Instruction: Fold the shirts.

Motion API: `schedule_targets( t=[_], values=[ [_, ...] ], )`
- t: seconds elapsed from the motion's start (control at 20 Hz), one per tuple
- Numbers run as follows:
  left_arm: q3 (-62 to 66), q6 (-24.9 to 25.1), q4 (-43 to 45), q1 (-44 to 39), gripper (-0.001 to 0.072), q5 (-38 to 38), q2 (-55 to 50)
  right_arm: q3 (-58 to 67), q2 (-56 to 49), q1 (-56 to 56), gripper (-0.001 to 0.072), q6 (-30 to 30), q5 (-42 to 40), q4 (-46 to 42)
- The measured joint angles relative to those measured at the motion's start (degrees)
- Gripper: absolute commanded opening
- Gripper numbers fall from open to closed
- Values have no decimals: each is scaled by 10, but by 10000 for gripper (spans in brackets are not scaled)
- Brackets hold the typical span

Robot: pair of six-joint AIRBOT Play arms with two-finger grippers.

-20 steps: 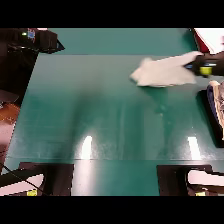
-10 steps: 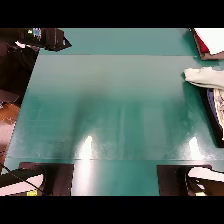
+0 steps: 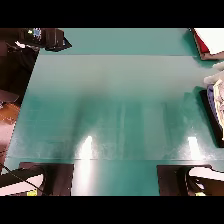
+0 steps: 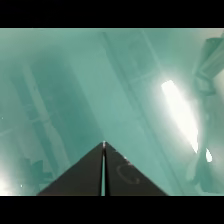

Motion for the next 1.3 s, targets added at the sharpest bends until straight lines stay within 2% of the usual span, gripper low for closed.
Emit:
schedule_targets(
  t=[0.2, 0.4, 0.8, 0.85, 0.95, 1.0, 1.15, 1.3],
  values=[
    [0, 0, 0, 0, 28, -12, 0, 61, 2, -3, 14, 41, 59, -100],
    [0, 0, 0, 0, 29, -21, 0, 69, 29, -22, 14, 62, 93, -168],
    [0, 4, 0, 0, 29, -24, 0, -68, 116, -95, 24, 76, 171, -309],
    [0, 4, 0, 0, 28, -24, 0, -90, 126, -103, 122, 77, 179, -335],
    [0, 5, 0, 0, 28, -25, 0, -136, 148, -121, 412, 80, 191, -389],
    [0, 5, 0, 0, 29, -25, 0, -159, 159, -131, 489, 81, 195, -417],
    [0, 6, 0, 0, 29, -25, 0, -214, 183, -160, 492, 87, 200, -471],
    [0, 6, 0, 0, 29, -24, 0, -247, 206, -171, 491, 100, 195, -477]
  ],
)
